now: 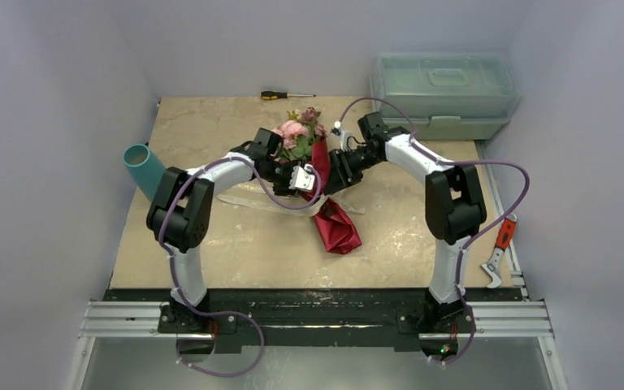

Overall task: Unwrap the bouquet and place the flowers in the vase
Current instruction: Untie the ribbon from the wrapping paper.

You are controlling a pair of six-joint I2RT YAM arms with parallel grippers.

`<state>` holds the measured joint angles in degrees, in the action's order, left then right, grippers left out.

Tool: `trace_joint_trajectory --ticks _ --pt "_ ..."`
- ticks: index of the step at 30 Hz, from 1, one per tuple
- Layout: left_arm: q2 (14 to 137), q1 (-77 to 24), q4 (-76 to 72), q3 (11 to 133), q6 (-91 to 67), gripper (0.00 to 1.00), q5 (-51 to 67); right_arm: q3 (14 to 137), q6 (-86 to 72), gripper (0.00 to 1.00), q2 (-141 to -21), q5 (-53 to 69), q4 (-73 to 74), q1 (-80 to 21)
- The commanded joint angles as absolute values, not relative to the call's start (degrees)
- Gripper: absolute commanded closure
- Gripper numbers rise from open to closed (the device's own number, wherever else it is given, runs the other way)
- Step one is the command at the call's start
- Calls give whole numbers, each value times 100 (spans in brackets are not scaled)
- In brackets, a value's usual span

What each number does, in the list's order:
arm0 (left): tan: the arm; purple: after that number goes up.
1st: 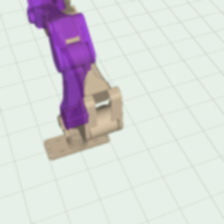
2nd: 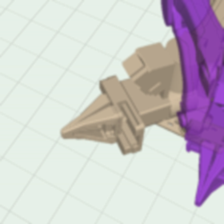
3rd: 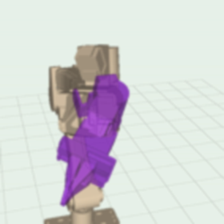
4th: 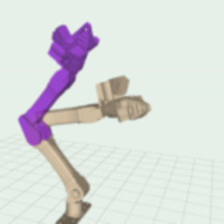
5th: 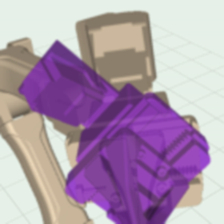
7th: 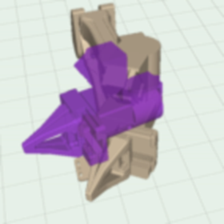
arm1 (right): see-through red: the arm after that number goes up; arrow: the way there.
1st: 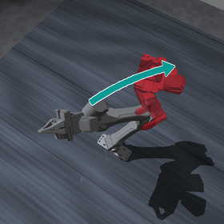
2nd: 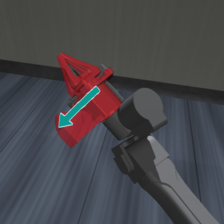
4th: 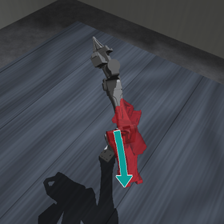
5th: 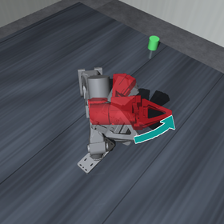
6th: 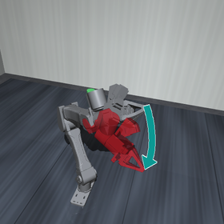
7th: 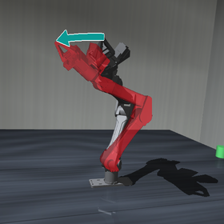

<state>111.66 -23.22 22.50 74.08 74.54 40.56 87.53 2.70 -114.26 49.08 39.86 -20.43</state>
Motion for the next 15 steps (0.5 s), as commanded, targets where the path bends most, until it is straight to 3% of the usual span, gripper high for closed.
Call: trace_joint_trajectory --ticks 1,10,12,15 --pt "10334 -2276 2748 7397 7244 42 4590 8965 329 46 -11212 5105 4214 -1867" --pt "9712 -2516 3595 7442 6522 33 5237 8902 38 45 -11289 4051 3936 -1740" --pt "9712 -2663 3493 7374 5875 30 5341 8882 48 45 -11310 4002 3958 -1741" --pt "9659 -2840 2082 6990 3847 30 5155 8677 79 46 -11267 3959 3980 -1749"
